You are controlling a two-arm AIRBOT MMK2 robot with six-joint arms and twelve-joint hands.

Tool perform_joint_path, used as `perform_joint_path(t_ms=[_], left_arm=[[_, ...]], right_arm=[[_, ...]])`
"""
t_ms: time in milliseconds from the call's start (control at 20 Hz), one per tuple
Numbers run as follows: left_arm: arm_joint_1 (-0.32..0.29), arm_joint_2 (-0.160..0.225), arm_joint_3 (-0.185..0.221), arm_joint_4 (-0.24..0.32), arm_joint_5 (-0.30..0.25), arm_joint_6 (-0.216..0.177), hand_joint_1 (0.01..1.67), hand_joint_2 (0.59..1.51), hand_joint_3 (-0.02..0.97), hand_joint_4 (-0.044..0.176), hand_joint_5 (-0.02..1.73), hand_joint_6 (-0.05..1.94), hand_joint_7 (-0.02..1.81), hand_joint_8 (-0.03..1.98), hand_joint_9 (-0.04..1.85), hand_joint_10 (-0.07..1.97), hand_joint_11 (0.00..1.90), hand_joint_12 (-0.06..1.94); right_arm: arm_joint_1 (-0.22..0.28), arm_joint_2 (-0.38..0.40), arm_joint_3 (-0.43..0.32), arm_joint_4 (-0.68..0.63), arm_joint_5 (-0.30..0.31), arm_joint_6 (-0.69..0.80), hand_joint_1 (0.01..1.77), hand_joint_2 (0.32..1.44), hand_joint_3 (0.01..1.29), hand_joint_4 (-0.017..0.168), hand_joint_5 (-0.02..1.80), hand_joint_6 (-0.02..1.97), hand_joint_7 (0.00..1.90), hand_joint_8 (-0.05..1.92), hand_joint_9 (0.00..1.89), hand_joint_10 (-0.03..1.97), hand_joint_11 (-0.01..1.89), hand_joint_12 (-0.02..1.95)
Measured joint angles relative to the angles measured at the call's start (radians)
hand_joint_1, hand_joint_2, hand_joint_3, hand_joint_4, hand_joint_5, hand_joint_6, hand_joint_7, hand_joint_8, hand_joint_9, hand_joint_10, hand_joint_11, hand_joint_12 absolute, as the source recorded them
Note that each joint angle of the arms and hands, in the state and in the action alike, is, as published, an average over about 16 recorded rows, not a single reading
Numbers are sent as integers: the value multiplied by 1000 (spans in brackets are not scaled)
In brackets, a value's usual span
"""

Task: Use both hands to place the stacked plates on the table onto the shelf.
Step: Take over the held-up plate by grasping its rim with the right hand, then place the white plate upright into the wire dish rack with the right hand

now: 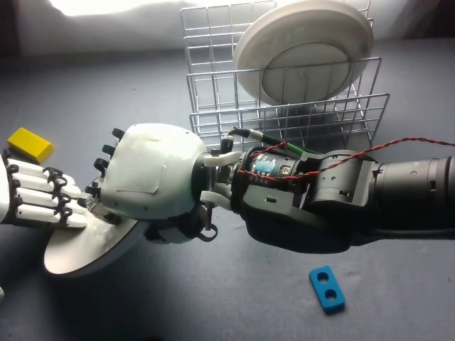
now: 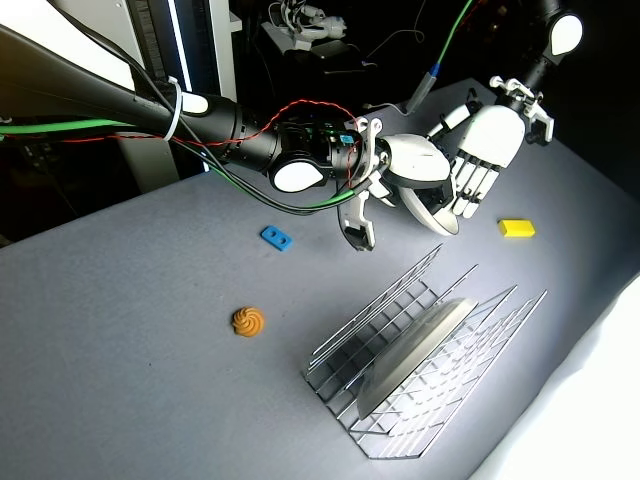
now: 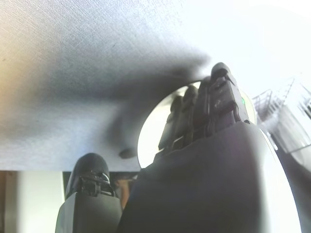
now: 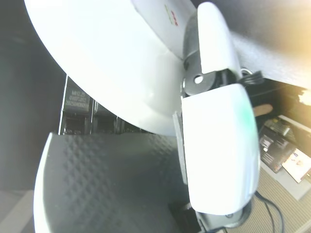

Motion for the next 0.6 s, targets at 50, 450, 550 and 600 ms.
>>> perform_joint_path(t_ms=[50,450,550,600], left_arm=[[-12,1,0,3,-1,-2,22,1112,17,-2,25,-5,12,-4,-1,-21,17,10],[-137,10,17,34,-24,-42,22,1105,17,2,29,12,23,3,16,-5,19,10],[-171,13,25,38,-31,-53,21,1104,17,3,31,17,24,4,18,-1,20,10],[-187,14,29,39,-35,-59,21,1104,17,4,32,18,24,5,19,1,20,10]], right_arm=[[0,0,0,0,5,-1,1188,1011,13,-10,800,544,938,380,946,813,767,1361],[0,9,-10,2,18,-3,1220,979,13,-12,835,657,998,470,1002,1121,889,1366],[3,21,-23,5,18,-3,1227,979,13,-11,840,656,1004,474,1011,1109,887,1361],[5,29,-32,7,17,-3,1232,979,13,-10,844,656,1008,476,1015,1105,886,1358]])
